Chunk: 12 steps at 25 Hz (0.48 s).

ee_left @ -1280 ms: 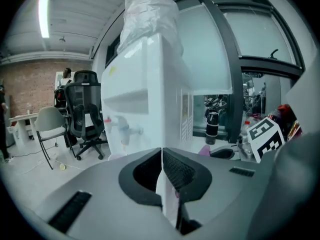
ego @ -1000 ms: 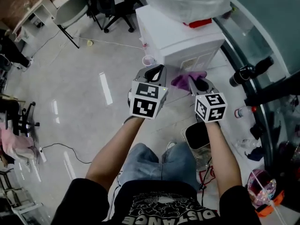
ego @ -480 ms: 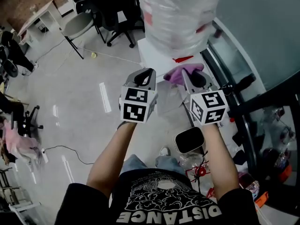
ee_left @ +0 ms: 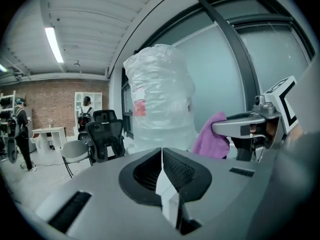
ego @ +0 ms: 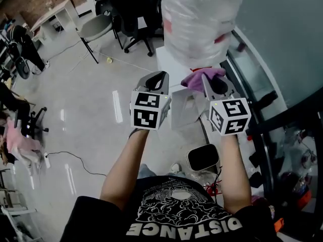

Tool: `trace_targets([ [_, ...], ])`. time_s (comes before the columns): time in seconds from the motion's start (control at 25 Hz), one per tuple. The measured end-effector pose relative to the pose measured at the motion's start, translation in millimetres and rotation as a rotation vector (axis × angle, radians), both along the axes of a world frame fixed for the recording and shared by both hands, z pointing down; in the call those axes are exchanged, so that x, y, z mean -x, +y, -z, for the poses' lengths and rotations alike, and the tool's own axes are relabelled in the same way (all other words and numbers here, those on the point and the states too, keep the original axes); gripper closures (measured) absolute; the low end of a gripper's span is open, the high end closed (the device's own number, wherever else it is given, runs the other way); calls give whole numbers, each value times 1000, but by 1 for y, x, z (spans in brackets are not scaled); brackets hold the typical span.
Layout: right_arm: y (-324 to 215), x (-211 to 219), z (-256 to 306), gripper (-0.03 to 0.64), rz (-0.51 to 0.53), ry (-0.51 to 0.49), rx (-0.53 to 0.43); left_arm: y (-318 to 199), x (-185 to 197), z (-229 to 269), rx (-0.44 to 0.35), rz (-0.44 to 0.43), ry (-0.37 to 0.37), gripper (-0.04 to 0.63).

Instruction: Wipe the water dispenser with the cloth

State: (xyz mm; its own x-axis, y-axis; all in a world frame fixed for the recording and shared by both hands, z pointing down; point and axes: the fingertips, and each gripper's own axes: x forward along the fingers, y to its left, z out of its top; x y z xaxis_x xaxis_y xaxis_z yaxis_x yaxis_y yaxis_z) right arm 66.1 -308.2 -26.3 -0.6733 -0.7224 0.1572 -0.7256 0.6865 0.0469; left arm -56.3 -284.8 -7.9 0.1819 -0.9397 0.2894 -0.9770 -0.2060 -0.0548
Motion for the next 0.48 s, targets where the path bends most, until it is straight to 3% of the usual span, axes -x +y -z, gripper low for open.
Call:
trace_targets([
  [0.48, 7, -12, 10, 584, 3, -32, -16, 13, 0, 7, -9, 39, 8, 566],
])
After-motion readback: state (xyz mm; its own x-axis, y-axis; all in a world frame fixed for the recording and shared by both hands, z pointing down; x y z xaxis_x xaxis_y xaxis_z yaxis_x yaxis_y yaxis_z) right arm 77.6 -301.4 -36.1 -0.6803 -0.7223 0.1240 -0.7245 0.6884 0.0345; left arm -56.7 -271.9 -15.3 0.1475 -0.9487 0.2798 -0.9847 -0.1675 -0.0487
